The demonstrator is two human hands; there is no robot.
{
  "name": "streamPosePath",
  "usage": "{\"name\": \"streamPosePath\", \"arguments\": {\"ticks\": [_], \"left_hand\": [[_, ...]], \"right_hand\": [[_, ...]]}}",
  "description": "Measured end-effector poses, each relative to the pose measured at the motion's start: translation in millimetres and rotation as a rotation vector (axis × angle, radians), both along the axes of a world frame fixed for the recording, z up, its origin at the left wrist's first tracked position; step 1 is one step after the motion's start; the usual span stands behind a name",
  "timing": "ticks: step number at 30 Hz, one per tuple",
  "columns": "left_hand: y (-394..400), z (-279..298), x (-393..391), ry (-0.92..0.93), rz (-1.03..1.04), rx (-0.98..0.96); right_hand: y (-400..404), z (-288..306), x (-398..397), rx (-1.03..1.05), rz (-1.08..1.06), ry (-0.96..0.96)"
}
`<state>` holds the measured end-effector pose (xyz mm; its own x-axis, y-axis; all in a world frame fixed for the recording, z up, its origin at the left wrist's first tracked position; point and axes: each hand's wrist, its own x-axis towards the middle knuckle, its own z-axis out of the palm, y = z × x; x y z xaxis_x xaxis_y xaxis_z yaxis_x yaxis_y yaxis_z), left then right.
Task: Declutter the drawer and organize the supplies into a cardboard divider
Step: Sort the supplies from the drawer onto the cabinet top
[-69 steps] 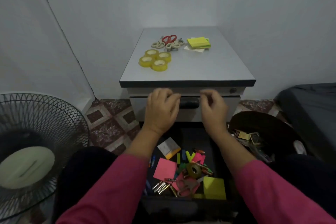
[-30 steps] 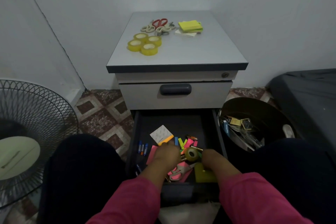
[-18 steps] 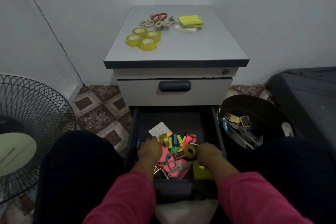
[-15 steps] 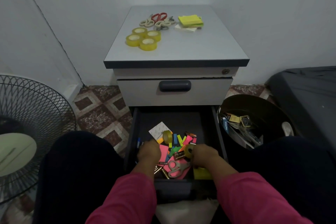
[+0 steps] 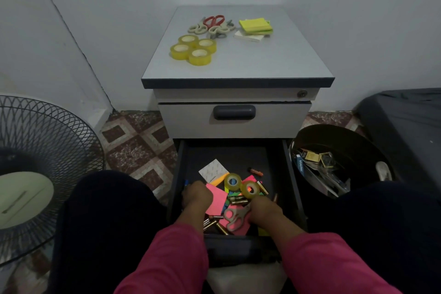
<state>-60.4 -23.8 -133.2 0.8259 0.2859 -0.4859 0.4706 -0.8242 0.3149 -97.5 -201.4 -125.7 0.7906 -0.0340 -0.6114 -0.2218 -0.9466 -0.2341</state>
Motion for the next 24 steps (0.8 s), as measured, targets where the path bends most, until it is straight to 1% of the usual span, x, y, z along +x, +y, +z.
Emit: {"name": "streamPosePath", "arguments": {"ticks": [6,9,11,14,17,21,22,24], "left_hand": [[-3.1,2.6,3.5,0.005,0.079,-0.119],[-2.5,5.0,6.7,-0.013,0.137,-0.161],[-1.4,7.3,7.5,-0.075,0.195,-0.189],[-2.7,8.9,8.7,-0.163,0.234,-0.315],[-15.5,15.5,6.1,-0.142,0.119,-0.421],[-36.3,19.2,-7.9,0.014,-0.170,-0.494],[-39.6,18.2,-11.1,0.027,-0.222,-0.504],[-44.0,16.7,-14.4,-0.014,-0.289,-0.470]], "right_hand": [[-3.3,1.8,6.3,0.116,0.003,0.041],[-7.0,8.0,16.1,0.135,-0.096,0.006],[-13.2,15.1,22.7,0.121,-0.153,-0.048],[-24.7,28.7,24.5,-0.005,-0.160,-0.091],[-32.4,27.9,23.6,-0.083,-0.152,-0.078],[-32.0,27.3,20.3,-0.104,-0.149,-0.031],[-31.3,28.3,19.6,-0.099,-0.145,-0.019],[-31.2,28.8,18.6,-0.074,-0.134,-0.001]]}}
